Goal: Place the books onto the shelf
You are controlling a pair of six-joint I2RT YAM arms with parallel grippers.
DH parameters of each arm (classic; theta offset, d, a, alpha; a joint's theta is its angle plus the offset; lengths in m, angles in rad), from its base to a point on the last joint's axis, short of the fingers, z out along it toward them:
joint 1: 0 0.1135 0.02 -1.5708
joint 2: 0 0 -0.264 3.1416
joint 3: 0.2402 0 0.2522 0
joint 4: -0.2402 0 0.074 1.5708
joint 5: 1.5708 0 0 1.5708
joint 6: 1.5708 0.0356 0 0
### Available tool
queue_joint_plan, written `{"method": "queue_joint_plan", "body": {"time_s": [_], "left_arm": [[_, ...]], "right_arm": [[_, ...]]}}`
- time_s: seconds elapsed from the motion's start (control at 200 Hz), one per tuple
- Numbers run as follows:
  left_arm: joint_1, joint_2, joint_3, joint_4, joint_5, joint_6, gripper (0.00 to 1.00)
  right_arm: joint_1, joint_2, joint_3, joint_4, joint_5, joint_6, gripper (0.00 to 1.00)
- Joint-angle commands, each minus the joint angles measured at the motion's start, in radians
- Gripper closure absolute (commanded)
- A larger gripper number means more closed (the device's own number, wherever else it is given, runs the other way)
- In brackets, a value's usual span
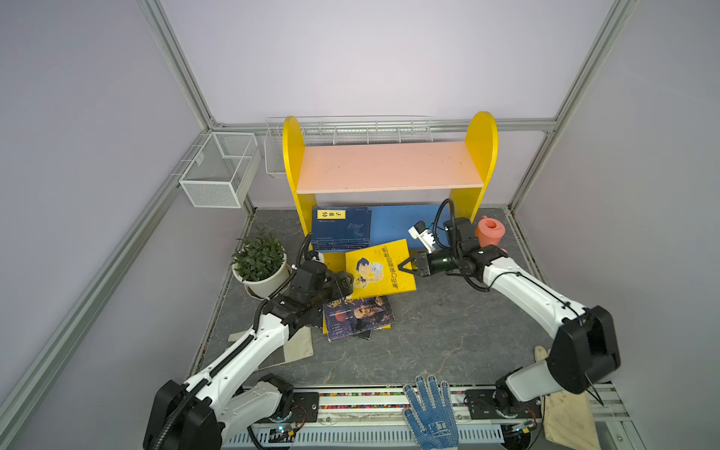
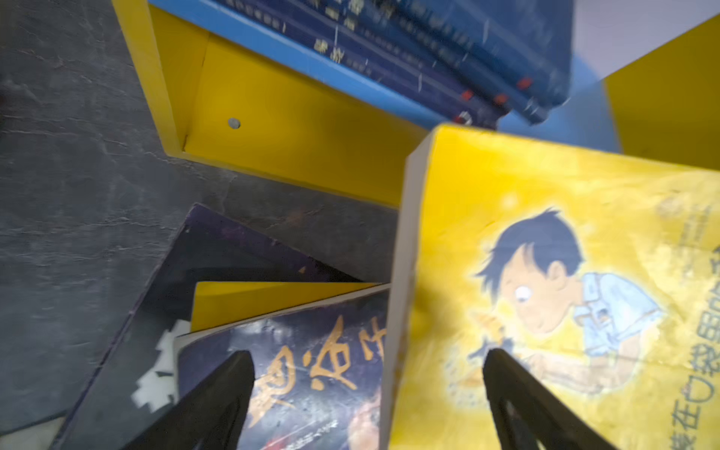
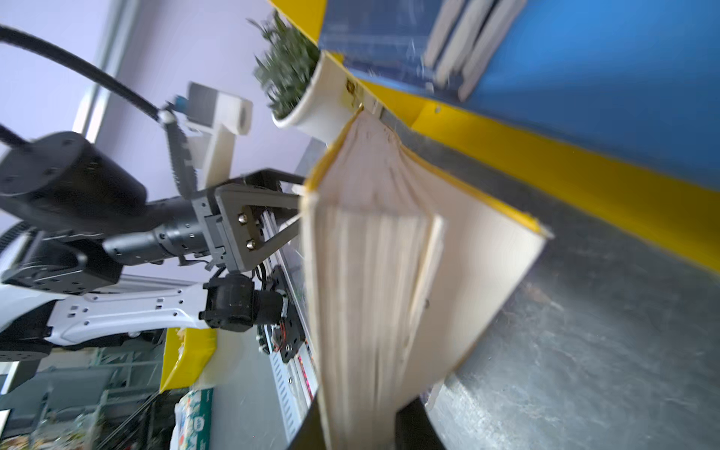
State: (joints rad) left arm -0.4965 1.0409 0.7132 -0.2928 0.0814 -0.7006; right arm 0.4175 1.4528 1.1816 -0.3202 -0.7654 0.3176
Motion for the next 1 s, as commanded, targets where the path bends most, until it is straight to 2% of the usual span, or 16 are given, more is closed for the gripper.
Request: {"method": "queue_joint_plan", "body": {"time_s": [0.0,0.065,0.14,0.255,0.36,0.465,0.505,0.565,0.69,0.74,0.83,0.885,0.905,0.965,0.995], "left_arm": [[0.042,-0.03,-0.014,0.047,0.179,-0.058,0.0],[0.068,-0.046,-0.055,0.145,0.252,-0.117,0.01],[0.089,-0.055,-0.127,0.343,0.319,-0.22,0.01],[0.095,-0.023,-0.202,0.608,0.368,-0.33,0.01],[0.095,0.03,-0.198,0.702,0.427,-0.335,0.0],[0.092,0.082,-0.173,0.75,0.495,-0.333,0.07],[0.089,0.104,-0.163,0.765,0.515,-0.336,0.14],[0.088,0.131,-0.149,0.781,0.538,-0.336,0.32],[0.079,0.154,-0.137,0.815,0.556,-0.345,0.84],[0.066,0.146,-0.129,0.793,0.534,-0.324,0.99],[0.003,0.112,-0.058,0.599,0.418,-0.191,1.0],[-0.059,0.095,-0.003,0.476,0.304,-0.097,1.0],[-0.08,0.094,0.012,0.449,0.266,-0.077,1.0],[-0.113,0.103,0.036,0.446,0.202,-0.072,1.0],[-0.116,0.114,0.037,0.477,0.192,-0.091,1.0]], "right_arm": [[-0.025,-0.067,-0.04,0.179,-0.082,0.096,0.93],[-0.03,-0.086,-0.05,0.218,-0.097,0.118,0.93],[-0.031,-0.093,-0.044,0.217,-0.118,0.121,0.93],[-0.03,-0.106,-0.055,0.223,-0.129,0.128,0.93],[-0.031,-0.114,-0.069,0.263,-0.149,0.156,0.93],[-0.029,-0.104,-0.057,0.253,-0.159,0.161,0.93],[-0.026,-0.101,-0.058,0.258,-0.157,0.166,0.93],[-0.023,-0.1,-0.06,0.259,-0.145,0.168,0.93],[-0.025,-0.089,-0.041,0.215,-0.107,0.153,0.93],[-0.026,-0.085,-0.026,0.18,-0.083,0.134,0.92],[-0.031,-0.087,-0.014,0.14,0.018,0.127,0.91],[-0.037,-0.096,-0.018,0.139,0.098,0.152,0.83],[-0.039,-0.1,-0.02,0.139,0.133,0.161,0.79],[-0.042,-0.124,-0.02,0.121,0.238,0.169,0.54],[-0.043,-0.143,-0.023,0.104,0.304,0.173,0.44]]}}
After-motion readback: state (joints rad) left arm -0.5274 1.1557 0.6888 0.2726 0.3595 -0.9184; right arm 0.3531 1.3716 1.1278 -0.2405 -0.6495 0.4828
